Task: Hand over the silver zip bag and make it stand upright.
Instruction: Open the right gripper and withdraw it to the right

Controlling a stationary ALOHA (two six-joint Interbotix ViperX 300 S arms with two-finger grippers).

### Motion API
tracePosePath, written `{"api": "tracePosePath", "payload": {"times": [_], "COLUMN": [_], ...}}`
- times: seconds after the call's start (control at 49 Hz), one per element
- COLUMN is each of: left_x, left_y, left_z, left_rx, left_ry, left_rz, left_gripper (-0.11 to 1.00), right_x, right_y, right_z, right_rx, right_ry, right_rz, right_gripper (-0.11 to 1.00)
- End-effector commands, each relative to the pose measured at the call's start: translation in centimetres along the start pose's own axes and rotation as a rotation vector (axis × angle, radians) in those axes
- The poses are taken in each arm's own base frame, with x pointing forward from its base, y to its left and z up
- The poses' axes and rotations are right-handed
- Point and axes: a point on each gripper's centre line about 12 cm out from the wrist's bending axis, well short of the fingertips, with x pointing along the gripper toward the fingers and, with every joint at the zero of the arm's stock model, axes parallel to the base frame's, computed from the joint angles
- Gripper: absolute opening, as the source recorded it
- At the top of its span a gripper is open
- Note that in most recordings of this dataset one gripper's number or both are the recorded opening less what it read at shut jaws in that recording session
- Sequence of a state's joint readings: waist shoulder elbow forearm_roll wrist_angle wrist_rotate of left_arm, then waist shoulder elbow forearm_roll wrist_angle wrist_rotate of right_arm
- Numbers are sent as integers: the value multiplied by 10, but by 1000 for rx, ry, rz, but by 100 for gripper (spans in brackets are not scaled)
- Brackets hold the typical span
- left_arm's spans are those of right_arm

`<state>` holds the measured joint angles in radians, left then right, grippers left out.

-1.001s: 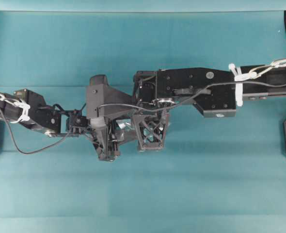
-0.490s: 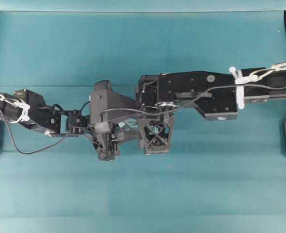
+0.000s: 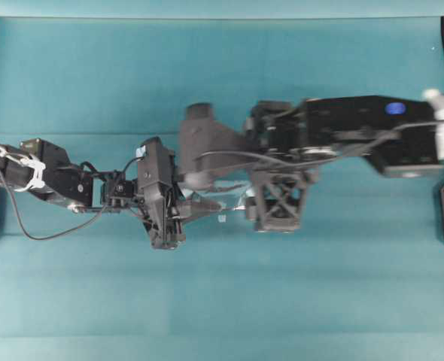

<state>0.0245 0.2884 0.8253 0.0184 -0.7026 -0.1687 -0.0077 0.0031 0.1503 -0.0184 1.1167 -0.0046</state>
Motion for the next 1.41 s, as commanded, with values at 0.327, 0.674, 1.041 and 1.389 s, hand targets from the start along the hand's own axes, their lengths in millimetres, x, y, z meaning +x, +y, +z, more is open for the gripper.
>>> {"api": "tracePosePath", "payload": {"times": [0.327, 0.674, 1.041, 1.389], "left_x": [0, 0, 0, 0], "left_y": [-4, -4, -6, -8], "left_z": [-1, -3, -3, -3], "left_rx": [7, 7, 9, 12], "left_ry": [14, 27, 31, 32], "left_rz": [-9, -6, -10, -17], "left_gripper": [30, 30, 30, 30], "right_x": [-40, -57, -71, -70], "right_y": [10, 13, 12, 11], "right_z": [-27, -55, -74, -92], "right_rx": [-17, 6, 54, 88], "right_ry": [-195, -257, -478, -582], "right_rz": [9, 18, 37, 51], "right_gripper": [89, 89, 89, 89]}}
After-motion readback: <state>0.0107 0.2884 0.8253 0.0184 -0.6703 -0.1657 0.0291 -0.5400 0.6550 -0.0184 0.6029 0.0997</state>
